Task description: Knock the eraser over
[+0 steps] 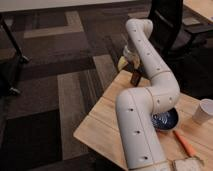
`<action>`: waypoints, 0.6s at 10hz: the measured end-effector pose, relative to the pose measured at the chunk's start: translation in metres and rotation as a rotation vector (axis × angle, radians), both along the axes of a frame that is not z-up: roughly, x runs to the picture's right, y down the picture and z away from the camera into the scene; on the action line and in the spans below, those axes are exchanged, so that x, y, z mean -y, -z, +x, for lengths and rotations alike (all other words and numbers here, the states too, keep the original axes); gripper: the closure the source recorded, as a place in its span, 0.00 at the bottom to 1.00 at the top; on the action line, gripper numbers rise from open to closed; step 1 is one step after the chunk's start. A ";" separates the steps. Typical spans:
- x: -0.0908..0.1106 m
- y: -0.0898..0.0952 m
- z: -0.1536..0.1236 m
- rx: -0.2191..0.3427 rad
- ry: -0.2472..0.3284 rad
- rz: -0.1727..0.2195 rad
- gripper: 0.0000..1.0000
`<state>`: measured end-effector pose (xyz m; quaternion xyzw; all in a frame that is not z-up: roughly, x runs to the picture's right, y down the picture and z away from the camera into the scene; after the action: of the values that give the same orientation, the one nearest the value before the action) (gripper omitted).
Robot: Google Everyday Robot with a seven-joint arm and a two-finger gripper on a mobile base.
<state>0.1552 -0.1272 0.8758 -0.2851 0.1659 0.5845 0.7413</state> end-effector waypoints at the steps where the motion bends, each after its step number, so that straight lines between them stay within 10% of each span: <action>1: 0.000 0.000 0.000 0.000 0.000 0.000 0.35; 6: 0.000 -0.002 -0.005 0.004 0.017 -0.001 0.35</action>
<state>0.1501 -0.1274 0.8774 -0.2852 0.1671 0.5775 0.7465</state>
